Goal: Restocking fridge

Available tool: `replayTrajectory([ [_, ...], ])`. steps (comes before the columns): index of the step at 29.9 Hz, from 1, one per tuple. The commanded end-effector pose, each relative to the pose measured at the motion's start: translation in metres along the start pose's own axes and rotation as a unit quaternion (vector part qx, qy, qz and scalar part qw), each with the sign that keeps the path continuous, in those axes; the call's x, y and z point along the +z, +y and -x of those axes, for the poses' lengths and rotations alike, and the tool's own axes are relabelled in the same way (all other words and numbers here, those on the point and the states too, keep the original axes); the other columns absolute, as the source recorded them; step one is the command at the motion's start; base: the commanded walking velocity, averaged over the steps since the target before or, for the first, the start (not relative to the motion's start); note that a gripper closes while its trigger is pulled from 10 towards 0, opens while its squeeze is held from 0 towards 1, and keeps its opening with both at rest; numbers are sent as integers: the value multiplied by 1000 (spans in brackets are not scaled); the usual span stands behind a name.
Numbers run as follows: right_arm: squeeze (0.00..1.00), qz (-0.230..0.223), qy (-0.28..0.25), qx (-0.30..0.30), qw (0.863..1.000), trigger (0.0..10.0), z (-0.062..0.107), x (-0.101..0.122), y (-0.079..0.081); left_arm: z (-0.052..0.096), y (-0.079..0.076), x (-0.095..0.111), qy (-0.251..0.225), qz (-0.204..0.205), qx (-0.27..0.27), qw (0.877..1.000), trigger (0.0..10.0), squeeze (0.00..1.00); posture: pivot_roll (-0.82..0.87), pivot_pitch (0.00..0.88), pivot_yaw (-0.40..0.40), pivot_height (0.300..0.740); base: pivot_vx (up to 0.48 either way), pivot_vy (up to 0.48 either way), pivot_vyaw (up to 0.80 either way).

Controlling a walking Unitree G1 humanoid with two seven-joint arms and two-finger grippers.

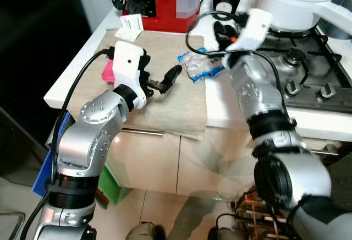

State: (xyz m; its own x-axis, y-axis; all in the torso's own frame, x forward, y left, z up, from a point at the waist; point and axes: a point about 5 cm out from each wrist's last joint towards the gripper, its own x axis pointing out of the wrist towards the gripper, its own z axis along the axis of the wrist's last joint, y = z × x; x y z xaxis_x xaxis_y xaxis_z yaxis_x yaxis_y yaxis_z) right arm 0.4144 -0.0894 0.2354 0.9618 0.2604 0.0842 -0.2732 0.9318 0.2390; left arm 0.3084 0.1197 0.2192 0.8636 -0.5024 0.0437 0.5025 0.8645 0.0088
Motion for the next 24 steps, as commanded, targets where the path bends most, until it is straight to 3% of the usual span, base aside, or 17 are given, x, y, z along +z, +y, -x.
replayTrajectory([
  [1, 0, 22, 36, -2, 999, 10000, -2, -10, 2, 4, -1, 1, 3, -1, 0, 1000, 10000, 0, 58, 0, 35, 740, 0, 0, 0],
  [4, 0, 51, 93, 5, 994, 10000, -3, -23, 7, 8, -1, -2, 14, -2, -2, 1000, 10000, 0, 70, 0, 32, 740, 0, 0, 0],
  [10, 0, 35, 148, -1, 988, 10000, -1, -36, 6, 9, -2, -5, 27, -4, -6, 1000, 10000, 0, 67, 0, 31, 740, 0, 0, 0],
  [20, 0, -82, 217, -3, 973, 10000, 9, -57, -3, 7, -4, -3, 32, 2, -14, 999, 10000, 0, 44, 0, 27, 740, 0, 0, 0],
  [24, 0, -99, 236, 2, 967, 10000, 14, -65, -8, 6, -5, -3, 32, 4, -14, 999, 10000, 0, 30, 0, 22, 740, 0, 0, 0],
])
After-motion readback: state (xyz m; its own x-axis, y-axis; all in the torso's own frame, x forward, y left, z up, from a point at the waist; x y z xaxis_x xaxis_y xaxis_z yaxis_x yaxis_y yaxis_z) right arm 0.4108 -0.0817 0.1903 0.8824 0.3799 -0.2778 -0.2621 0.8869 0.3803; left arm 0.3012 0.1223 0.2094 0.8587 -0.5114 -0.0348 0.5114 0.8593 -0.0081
